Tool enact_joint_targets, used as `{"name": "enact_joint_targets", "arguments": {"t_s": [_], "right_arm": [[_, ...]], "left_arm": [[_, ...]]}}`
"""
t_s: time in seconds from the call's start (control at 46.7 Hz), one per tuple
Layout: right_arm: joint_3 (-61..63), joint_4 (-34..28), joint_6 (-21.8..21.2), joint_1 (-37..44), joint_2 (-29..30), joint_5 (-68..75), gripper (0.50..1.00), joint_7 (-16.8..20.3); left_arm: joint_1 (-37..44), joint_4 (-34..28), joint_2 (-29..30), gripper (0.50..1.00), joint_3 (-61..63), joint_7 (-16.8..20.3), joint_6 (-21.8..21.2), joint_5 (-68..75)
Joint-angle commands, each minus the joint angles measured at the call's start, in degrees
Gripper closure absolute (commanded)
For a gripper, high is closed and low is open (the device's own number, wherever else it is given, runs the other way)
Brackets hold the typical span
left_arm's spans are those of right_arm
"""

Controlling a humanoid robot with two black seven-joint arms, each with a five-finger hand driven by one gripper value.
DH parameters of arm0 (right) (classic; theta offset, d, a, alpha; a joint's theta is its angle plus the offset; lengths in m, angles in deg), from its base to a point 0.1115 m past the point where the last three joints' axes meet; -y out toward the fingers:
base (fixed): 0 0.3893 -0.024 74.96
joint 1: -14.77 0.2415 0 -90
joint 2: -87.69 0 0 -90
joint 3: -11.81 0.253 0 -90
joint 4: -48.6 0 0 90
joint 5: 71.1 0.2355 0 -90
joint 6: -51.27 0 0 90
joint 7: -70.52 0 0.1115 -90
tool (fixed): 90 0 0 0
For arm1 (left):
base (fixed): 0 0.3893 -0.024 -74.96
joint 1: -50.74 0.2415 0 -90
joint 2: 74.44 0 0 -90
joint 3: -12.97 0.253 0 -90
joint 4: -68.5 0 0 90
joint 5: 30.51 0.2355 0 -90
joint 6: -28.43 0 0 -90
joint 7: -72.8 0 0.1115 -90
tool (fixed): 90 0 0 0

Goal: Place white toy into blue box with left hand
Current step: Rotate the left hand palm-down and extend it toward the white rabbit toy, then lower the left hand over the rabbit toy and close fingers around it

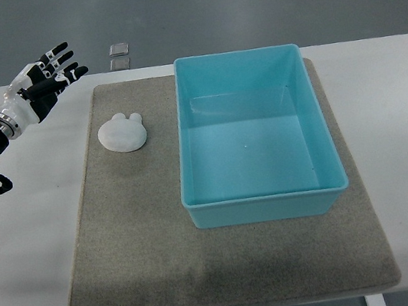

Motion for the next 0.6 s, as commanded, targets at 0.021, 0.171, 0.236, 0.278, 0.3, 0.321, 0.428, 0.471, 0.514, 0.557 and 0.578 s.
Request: {"name": "enact_joint_targets", "arguments": {"t_s": [0.021, 0.171, 0.236, 0.278, 0.3, 0.321, 0.428, 0.471, 0.514, 0.557, 0.578], "right_arm": [[0.0, 0.0, 0.0, 0.0, 0.0, 0.0, 0.564, 0.0], [0.0, 0.0, 0.0, 0.0, 0.0, 0.0, 0.564, 0.0], [0.0, 0.0, 0.0, 0.0, 0.0, 0.0, 0.564, 0.0], [0.0, 0.0, 0.0, 0.0, 0.0, 0.0, 0.564, 0.0], [0.0, 0.0, 0.0, 0.0, 0.0, 0.0, 0.564, 0.0], [0.0, 0.0, 0.0, 0.0, 0.0, 0.0, 0.564, 0.0], [0.0, 0.0, 0.0, 0.0, 0.0, 0.0, 0.564, 0.0], [0.0, 0.0, 0.0, 0.0, 0.0, 0.0, 0.564, 0.0], [0.0, 0.0, 0.0, 0.0, 0.0, 0.0, 0.564, 0.0], [0.0, 0.0, 0.0, 0.0, 0.0, 0.0, 0.562, 0.0], [0.0, 0.0, 0.0, 0.0, 0.0, 0.0, 0.564, 0.0]], "left_arm": [[-2.0, 0.1, 0.5, 0.506, 4.0, 0.2, 0.2, 0.6], [-3.6, 0.1, 0.5, 0.506, 6.0, 0.3, 0.3, 6.2], [-3.8, 0.1, 0.5, 0.508, 6.2, 0.6, 0.3, 11.6], [-4.2, 0.1, 0.5, 0.508, 6.2, 1.2, 0.3, 16.1], [-4.3, 0.1, 0.5, 0.508, 6.2, 1.6, 0.3, 18.3], [-4.3, 0.2, 0.5, 0.508, 6.2, 2.1, 0.3, 20.3], [-4.4, 1.5, 0.5, 0.508, 6.2, 3.3, 0.3, 26.3], [-4.4, 2.2, 0.6, 0.508, 6.2, 3.3, 0.3, 27.2], [-4.4, 2.8, 0.9, 0.508, 6.2, 3.4, 0.4, 27.9], [-4.4, 3.4, 1.6, 0.508, 6.3, 3.5, 0.9, 29.1], [-4.4, 3.8, 2.0, 0.508, 6.3, 3.5, 0.9, 30.0]]}}
